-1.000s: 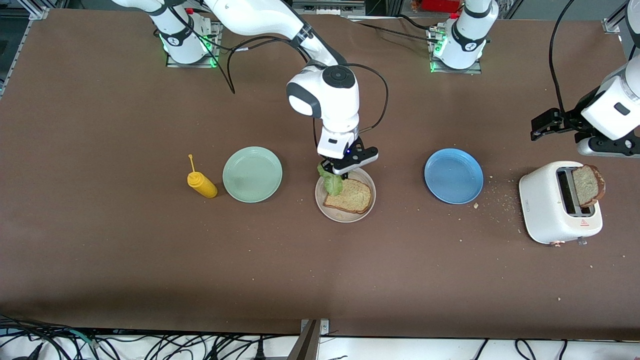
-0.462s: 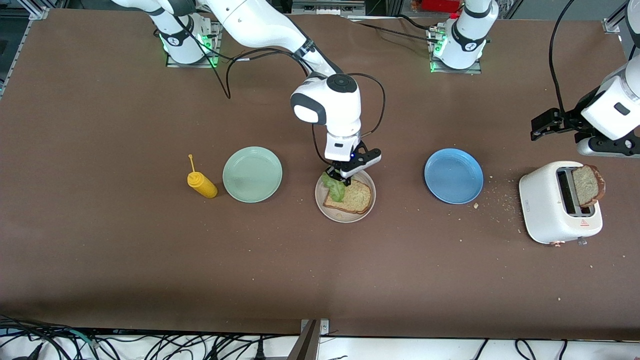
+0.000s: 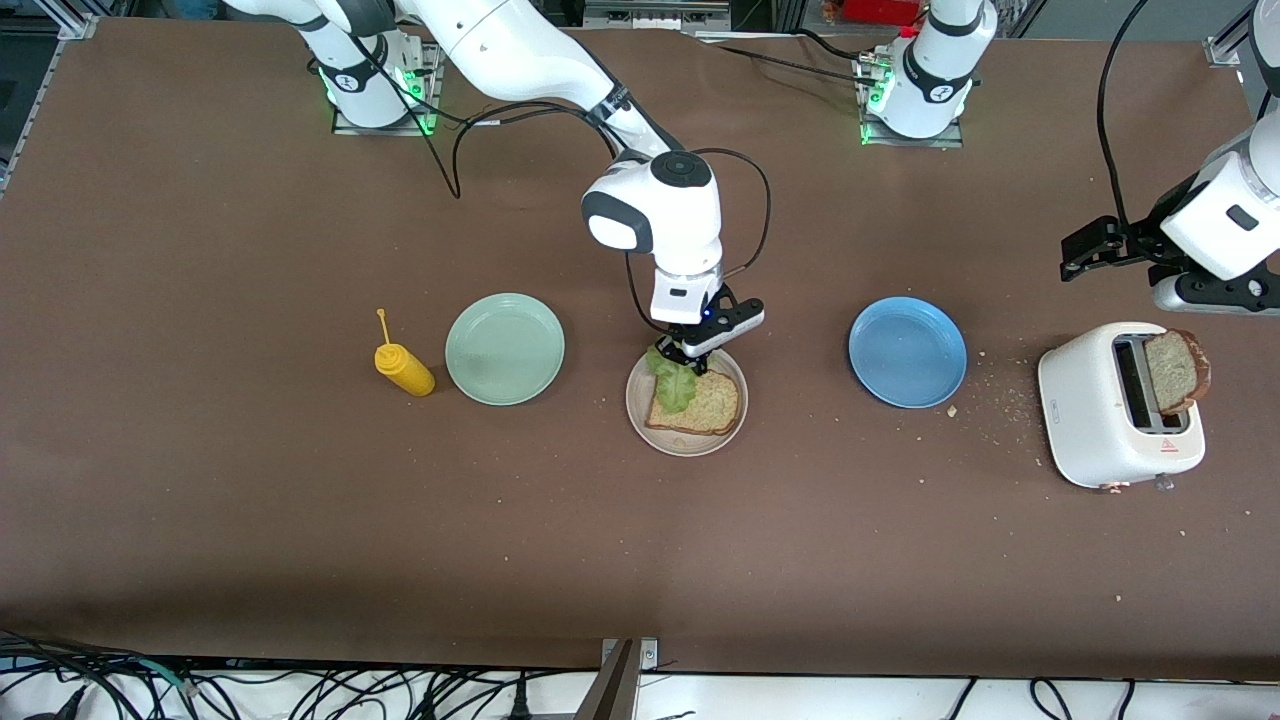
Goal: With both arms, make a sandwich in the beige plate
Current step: 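Lower the lettuce onto the bread and open the right gripper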
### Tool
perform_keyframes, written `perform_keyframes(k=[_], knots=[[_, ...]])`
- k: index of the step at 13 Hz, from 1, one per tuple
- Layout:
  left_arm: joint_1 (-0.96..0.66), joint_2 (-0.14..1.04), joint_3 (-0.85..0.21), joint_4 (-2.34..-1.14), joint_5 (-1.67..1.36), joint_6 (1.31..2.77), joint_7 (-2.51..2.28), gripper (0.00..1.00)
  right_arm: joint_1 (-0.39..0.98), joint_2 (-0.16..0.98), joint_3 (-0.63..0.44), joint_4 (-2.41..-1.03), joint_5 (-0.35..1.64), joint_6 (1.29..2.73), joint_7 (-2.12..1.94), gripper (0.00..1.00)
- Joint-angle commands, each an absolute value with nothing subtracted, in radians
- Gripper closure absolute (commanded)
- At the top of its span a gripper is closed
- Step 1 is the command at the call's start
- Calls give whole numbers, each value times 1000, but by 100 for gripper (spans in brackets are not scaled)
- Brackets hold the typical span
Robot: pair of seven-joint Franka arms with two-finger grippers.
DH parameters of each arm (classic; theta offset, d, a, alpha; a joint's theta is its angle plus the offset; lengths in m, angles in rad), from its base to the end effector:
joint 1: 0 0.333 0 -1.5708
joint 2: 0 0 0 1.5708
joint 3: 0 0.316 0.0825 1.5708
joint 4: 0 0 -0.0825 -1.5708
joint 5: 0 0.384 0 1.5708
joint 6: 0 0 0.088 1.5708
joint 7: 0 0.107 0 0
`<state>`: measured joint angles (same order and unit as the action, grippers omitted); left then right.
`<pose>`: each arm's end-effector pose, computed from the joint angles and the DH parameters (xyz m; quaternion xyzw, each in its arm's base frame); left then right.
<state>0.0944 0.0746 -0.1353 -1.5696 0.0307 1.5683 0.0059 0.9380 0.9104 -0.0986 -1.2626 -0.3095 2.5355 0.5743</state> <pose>0.5741 -0.0175 0.5831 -0.9990 0.0239 0.0374 0.0110 0.5034 0.6004 0.2447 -0.9381 -0.2601 -0.2284 0.0061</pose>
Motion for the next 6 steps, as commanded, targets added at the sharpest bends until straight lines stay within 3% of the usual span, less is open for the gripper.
perform_keyframes(k=[1, 6], knots=[[101, 74, -138, -1569, 8, 1572, 14, 0, 956, 928, -127, -1218, -330, 2533, 601, 100], [101, 74, -138, -1569, 8, 1574, 14, 0, 996, 928, -207, -1218, -331, 2531, 563, 100]])
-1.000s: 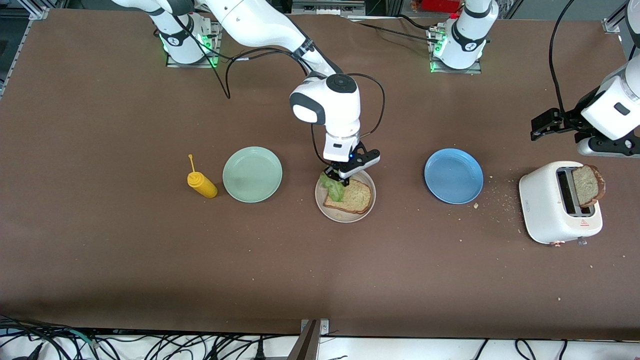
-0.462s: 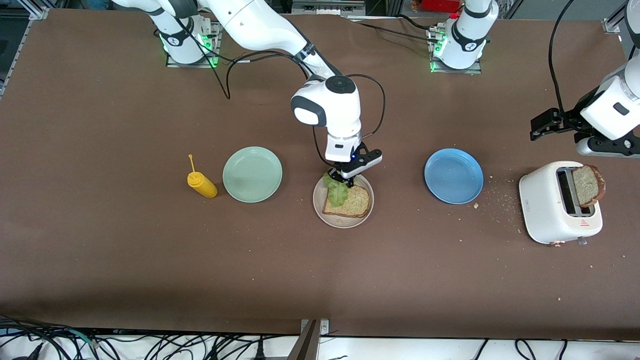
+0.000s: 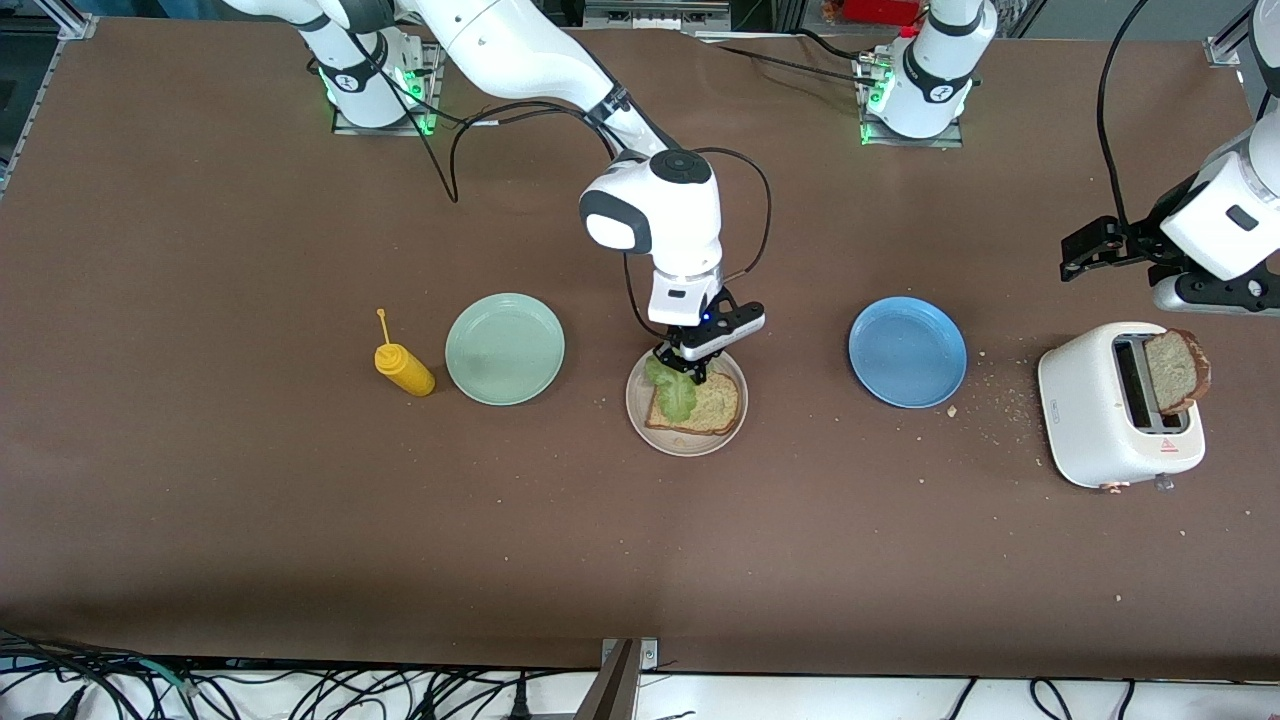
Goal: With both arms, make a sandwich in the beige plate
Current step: 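Lower the lettuce onto the bread and open the right gripper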
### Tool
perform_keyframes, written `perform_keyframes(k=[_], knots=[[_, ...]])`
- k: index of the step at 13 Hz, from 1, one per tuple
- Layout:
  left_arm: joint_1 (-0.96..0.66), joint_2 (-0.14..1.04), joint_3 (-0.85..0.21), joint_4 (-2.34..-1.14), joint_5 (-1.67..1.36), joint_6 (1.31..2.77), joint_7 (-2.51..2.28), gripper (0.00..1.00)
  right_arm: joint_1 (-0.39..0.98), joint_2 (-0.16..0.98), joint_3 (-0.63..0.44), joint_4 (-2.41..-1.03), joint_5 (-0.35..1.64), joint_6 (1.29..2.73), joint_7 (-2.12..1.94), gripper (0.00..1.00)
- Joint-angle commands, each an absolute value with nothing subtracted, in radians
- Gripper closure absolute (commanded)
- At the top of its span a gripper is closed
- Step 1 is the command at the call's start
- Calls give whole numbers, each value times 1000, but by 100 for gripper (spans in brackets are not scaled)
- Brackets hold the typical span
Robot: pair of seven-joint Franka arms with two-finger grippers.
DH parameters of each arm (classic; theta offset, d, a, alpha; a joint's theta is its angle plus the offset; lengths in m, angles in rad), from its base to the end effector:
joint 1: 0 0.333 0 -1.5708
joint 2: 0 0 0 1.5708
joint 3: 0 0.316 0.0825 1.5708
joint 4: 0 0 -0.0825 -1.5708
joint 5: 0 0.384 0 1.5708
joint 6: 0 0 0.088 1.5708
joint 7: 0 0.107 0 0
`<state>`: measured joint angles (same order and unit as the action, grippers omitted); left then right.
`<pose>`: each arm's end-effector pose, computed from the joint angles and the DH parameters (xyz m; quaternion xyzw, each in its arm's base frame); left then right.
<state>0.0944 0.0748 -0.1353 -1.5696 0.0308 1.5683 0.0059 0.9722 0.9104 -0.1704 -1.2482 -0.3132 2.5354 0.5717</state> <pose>0.5741 -0.0175 0.5830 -0.9989 0.0239 0.0375 0.0110 0.5145 0.5955 0.2556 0.9317 0.2612 0.2522 0.0137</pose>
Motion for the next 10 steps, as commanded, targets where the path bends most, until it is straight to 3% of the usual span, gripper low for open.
perform_keyframes(k=[1, 10], knots=[[101, 74, -138, -1569, 8, 1574, 15, 0, 996, 930, -207, -1215, -331, 2533, 542, 100], [101, 75, -138, -1569, 8, 1575, 14, 0, 1015, 957, -210, -1212, -360, 2560, 565, 100]])
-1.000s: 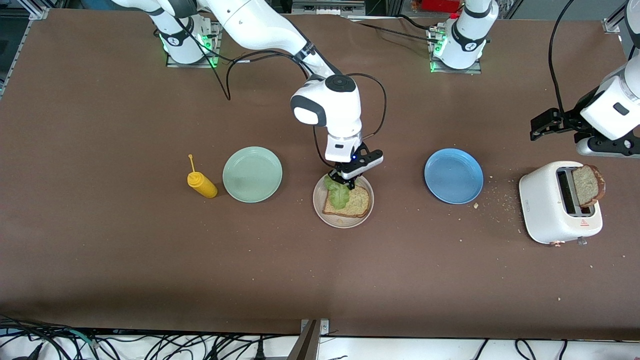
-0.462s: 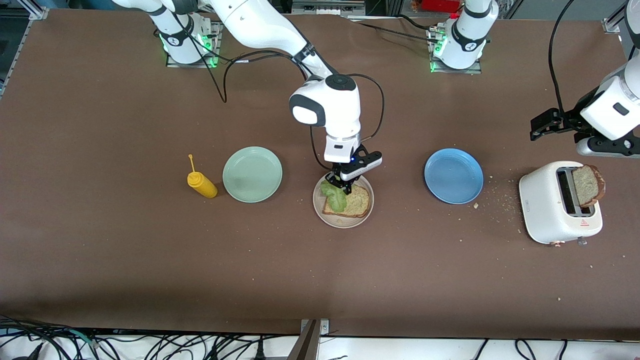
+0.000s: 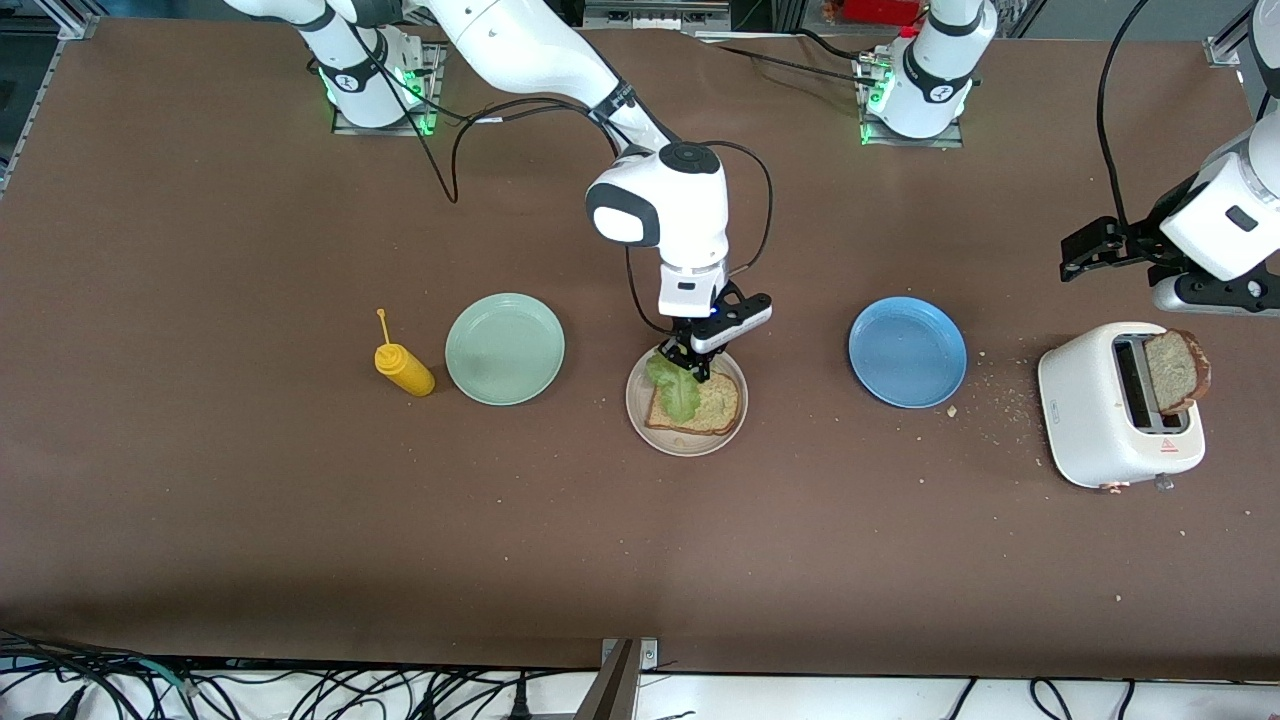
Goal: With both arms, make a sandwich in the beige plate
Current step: 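Lower the lettuce onto the bread and open the right gripper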
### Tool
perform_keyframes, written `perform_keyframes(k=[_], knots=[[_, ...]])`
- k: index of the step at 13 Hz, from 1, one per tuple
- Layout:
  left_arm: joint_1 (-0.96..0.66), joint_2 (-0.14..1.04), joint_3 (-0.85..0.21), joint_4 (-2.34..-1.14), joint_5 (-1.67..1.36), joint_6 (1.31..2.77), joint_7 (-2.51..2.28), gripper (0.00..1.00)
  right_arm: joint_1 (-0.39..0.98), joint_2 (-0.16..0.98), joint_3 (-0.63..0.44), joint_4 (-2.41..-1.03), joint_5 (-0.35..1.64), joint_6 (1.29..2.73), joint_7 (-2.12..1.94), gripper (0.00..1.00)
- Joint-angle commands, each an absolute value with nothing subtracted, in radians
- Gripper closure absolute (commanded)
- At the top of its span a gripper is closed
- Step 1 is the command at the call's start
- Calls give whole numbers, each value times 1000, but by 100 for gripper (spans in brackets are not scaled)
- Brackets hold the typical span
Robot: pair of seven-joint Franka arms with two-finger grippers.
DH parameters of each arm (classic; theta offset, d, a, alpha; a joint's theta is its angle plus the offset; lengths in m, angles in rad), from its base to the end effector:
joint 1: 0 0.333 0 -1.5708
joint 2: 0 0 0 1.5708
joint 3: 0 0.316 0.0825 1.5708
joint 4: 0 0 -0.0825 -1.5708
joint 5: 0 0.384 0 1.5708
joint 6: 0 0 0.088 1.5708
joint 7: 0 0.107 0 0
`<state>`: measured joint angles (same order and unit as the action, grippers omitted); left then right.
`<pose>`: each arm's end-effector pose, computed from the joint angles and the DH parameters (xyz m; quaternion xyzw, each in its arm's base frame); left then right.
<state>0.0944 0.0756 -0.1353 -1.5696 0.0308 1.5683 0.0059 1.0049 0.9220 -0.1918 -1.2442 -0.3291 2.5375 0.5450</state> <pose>0.5743 -0.0174 0.5825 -0.9989 0.0239 0.0379 0.0110 0.5035 0.6051 0.2503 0.9210 0.2901 0.2586 0.0272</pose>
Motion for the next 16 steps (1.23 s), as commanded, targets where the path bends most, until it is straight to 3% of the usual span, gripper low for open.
perform_keyframes(k=[1, 5, 7, 8, 16], knots=[[101, 75, -138, -1569, 8, 1575, 14, 0, 1015, 965, -210, -1212, -376, 2575, 566, 100], [103, 75, -138, -1569, 8, 1575, 15, 0, 1014, 985, -222, -1213, -380, 2638, 566, 95], [103, 75, -137, -1569, 8, 1575, 15, 0, 1011, 994, -229, -1213, -377, 2669, 563, 24], [103, 75, -137, -1569, 8, 1574, 15, 0, 1011, 991, -230, -1212, -377, 2669, 557, 0], [103, 75, -137, -1569, 8, 1575, 15, 0, 1008, 976, -227, -1206, -304, 2658, 545, 0]])
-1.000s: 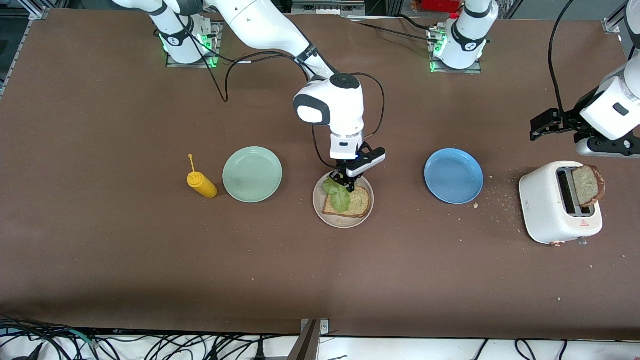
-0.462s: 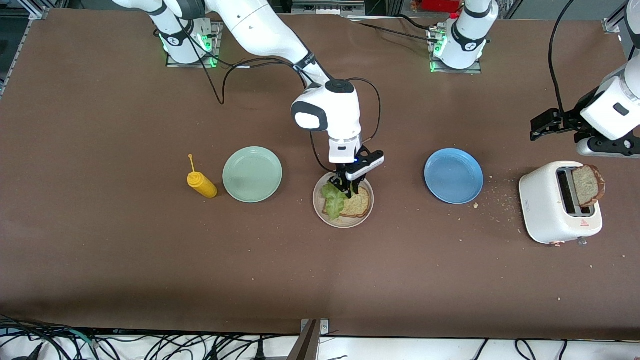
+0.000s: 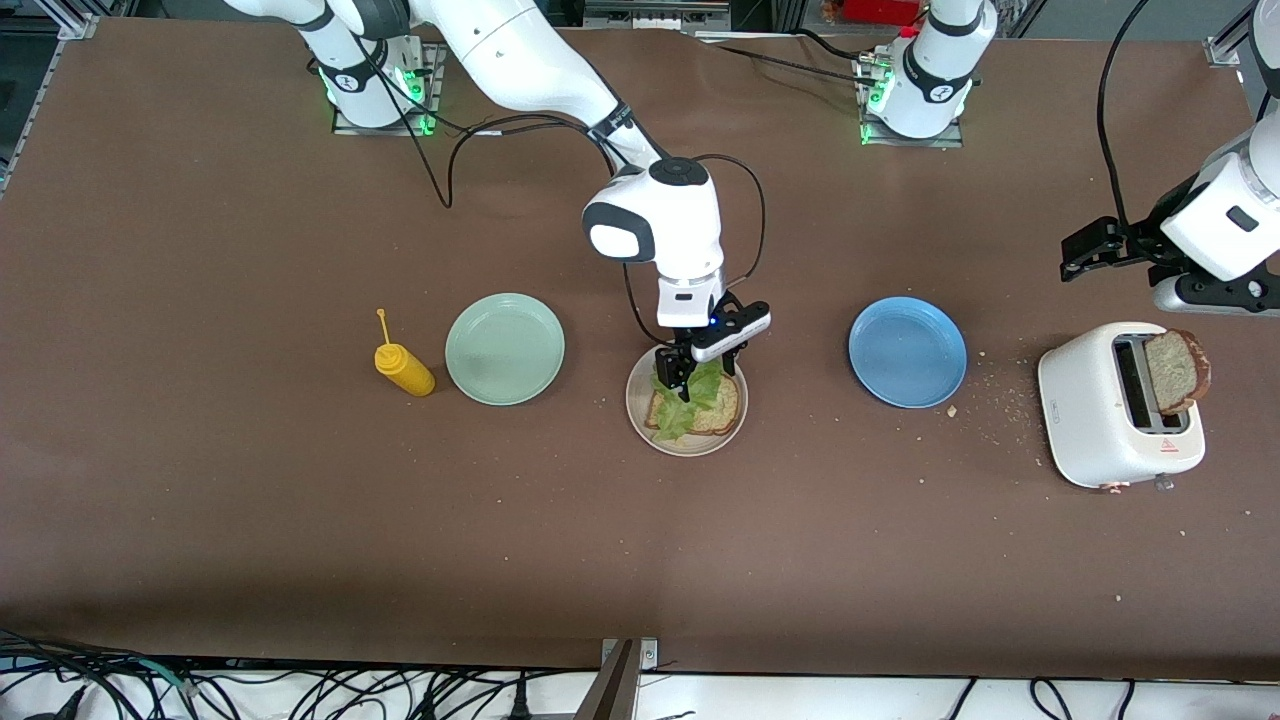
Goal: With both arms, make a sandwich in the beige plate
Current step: 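Lower the lettuce onto the bread and open the right gripper, then raise the right gripper and draw it back beside the bottle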
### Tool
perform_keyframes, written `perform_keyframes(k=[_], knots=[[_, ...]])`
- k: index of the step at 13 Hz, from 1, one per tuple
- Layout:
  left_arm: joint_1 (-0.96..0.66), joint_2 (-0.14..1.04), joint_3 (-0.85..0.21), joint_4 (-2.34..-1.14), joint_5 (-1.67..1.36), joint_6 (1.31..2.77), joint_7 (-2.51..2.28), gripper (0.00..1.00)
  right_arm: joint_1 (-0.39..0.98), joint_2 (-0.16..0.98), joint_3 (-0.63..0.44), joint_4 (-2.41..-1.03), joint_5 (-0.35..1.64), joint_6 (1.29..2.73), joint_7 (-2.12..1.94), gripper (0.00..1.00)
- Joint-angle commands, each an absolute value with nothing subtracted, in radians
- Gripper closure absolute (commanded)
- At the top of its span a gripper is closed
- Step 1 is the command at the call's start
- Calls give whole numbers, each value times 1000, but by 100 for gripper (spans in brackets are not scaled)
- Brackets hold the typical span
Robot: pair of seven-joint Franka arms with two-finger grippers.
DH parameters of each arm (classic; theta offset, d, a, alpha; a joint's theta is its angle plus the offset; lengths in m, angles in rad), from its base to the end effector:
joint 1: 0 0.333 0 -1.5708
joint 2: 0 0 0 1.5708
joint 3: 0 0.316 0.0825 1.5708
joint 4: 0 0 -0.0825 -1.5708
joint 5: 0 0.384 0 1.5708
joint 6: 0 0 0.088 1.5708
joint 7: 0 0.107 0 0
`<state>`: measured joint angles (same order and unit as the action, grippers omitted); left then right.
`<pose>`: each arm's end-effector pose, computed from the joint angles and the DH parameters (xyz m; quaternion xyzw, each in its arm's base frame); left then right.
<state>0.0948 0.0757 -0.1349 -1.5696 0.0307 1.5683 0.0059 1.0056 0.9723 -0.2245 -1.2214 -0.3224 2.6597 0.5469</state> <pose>0.5744 -0.0170 0.5825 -0.9989 0.0235 0.0380 0.0109 0.5143 0.6057 0.2380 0.9089 0.2953 0.2944 0.0021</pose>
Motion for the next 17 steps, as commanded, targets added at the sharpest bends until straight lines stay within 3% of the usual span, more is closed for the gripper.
perform_keyframes(k=[1, 4, 10, 17], knots=[[103, 75, -137, -1569, 8, 1575, 15, 0, 1006, 974, -227, -1206, -301, 2658, 545, 0], [103, 75, -137, -1569, 8, 1575, 15, 0, 993, 933, -222, -1207, -201, 2613, 543, 0], [103, 75, -137, -1569, 8, 1575, 15, 0, 989, 824, -209, -1207, 15, 2204, 441, 0], [103, 75, -137, -1569, 8, 1575, 15, 0, 865, 692, -219, -1207, 170, 1781, 252, 0]])
